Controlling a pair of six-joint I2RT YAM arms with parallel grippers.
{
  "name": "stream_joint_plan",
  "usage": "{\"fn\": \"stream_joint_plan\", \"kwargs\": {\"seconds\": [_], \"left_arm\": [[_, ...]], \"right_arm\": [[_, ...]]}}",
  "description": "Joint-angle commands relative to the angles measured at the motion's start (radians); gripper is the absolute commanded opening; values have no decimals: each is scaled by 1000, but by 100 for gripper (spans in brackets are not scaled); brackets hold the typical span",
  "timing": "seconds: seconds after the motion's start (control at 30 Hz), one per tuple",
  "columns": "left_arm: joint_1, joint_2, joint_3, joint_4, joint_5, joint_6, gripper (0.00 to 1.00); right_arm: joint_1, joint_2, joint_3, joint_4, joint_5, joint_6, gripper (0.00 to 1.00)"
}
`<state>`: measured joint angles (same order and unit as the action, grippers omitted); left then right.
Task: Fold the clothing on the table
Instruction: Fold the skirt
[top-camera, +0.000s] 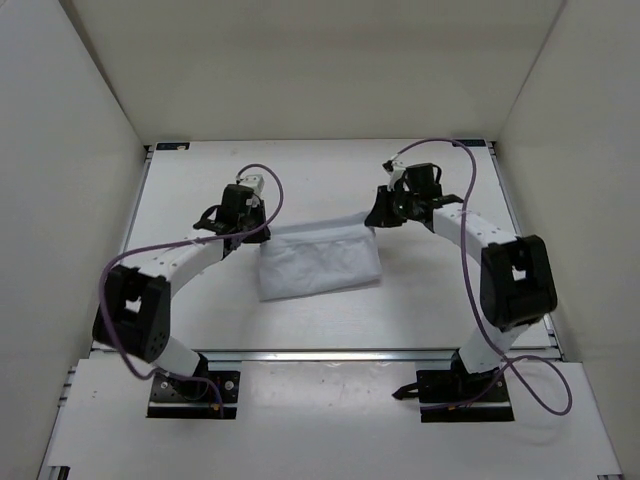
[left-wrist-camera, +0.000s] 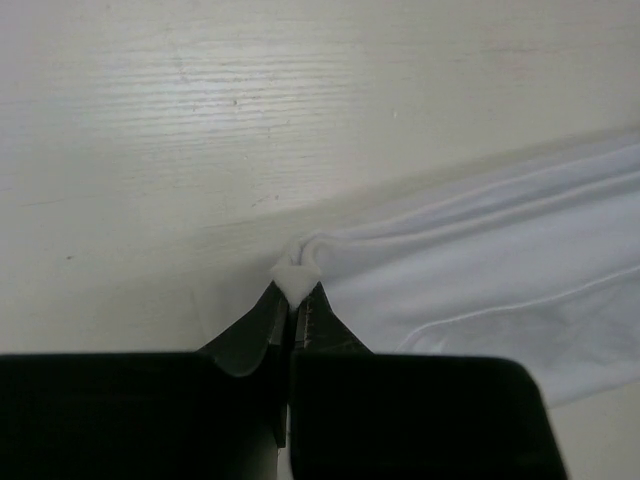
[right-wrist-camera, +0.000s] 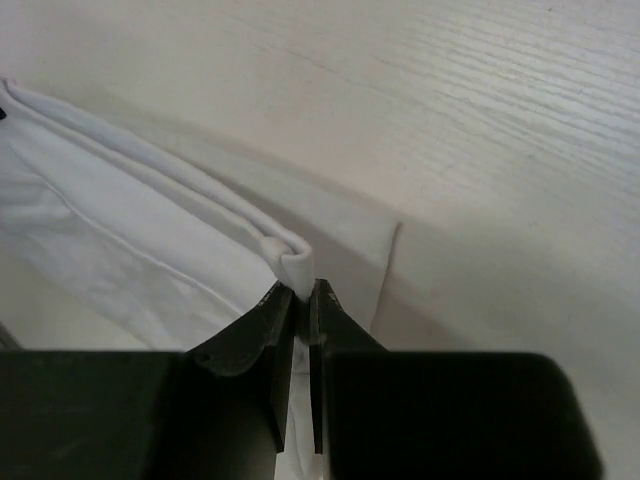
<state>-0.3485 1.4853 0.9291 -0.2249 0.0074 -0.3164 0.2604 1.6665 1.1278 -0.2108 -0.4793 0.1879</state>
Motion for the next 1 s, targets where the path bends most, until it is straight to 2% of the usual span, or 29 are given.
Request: {"fn": "stream_joint_plan", "kwargs": {"seconds": [0.0, 0.17, 0.37, 0.63, 0.7, 0.73, 0.77, 0.8, 0.9, 0.93, 0.97], "left_arm": [[19, 85, 37, -8, -61, -1, 0], [60, 138, 22, -7, -46, -110, 0], [60, 156, 42, -39, -101, -147, 0], [16, 6, -90, -10, -115, -214, 0], [28, -7, -107, -5, -115, -222, 8], [46, -7, -114, -10, -110, -222, 20], [58, -2, -113, -20, -94, -225, 23], [69, 0, -108, -19, -81, -224, 24], [80, -28, -99, -40, -75, -207, 50], [79, -36, -90, -45, -92, -202, 58], [71, -54, -79, -59, -99, -190, 78]], "right_arm": [[5, 114, 72, 19, 1, -27, 0], [23, 280, 202, -21, -4, -48, 0], [8, 340, 265, -35, -38, -45, 0], [14, 371, 299, -59, -48, -84, 0], [13, 378, 308, -64, -54, -87, 4], [10, 384, 316, -81, -62, -94, 10], [10, 391, 320, -93, -62, -94, 21], [2, 383, 334, -94, -64, -100, 27], [-10, 360, 346, -127, -76, -113, 59], [-18, 334, 348, -133, -70, -116, 63], [-16, 325, 346, -136, -67, -123, 69]]}}
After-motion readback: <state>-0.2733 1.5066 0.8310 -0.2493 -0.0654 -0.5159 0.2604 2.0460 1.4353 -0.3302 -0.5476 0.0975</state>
